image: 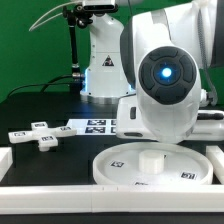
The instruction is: Assemble round table
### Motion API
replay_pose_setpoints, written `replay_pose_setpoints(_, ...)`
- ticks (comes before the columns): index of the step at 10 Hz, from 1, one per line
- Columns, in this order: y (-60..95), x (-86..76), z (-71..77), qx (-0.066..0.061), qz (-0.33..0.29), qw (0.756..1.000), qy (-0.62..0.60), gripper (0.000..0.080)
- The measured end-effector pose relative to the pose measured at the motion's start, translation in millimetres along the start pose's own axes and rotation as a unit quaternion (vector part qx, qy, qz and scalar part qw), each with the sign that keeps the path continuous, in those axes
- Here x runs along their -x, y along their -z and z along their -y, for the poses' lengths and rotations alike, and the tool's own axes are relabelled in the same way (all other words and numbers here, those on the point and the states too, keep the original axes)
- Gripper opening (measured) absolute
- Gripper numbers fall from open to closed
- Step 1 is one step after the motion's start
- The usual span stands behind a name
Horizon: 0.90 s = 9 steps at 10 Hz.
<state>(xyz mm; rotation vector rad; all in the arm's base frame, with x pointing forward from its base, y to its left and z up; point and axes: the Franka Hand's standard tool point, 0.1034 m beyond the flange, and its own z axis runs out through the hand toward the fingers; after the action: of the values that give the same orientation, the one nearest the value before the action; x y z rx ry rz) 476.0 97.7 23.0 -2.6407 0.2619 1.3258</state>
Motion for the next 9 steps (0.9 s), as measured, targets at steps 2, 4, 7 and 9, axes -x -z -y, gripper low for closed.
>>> replay_pose_setpoints(2,31.8,12.0,2.8,-0.006,-0.021,1.000,0.009,0.0409)
replay_pose_setpoints(4,44.3,15.1,4.4,0.001,-0.038,0.999,0.014,0.0410)
replay_pose_setpoints(7,45.2,7.9,4.5,0.000,-0.061,0.998,0.019,0.0410)
replay_pose_setpoints(9,72.9,10.2,7.4,-0.005,-0.120,0.992,0.038,0.0410)
